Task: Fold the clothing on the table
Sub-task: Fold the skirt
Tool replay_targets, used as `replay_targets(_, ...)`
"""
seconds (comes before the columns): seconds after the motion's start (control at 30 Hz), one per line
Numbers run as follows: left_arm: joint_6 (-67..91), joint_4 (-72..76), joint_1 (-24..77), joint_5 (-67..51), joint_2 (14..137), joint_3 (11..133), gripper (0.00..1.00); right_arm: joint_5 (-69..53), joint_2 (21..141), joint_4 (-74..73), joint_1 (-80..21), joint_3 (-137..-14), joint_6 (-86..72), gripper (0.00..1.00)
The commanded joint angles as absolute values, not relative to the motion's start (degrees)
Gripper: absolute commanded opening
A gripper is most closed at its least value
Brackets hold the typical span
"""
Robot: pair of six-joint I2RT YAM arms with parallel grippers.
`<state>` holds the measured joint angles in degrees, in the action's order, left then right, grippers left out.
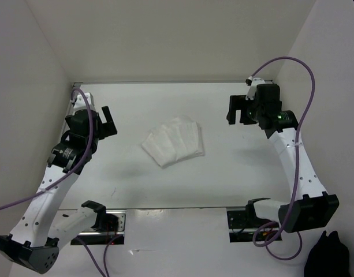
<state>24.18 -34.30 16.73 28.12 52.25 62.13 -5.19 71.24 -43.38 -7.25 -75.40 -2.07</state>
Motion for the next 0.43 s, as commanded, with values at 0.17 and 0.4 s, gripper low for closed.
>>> replay_targets(0.17,23.91,-32.61,15.38,30.94,51.07,59.15,1.0,-3.79,68.03,-39.56,-6.94,-74.79,-2.99,0.99)
replay_targets(0.4,23.91,-33.22,15.38,31.63,51.06,57.57,1.0,-4.4,65.92,-38.85,-5.72,-72.86,-2.36,0.99)
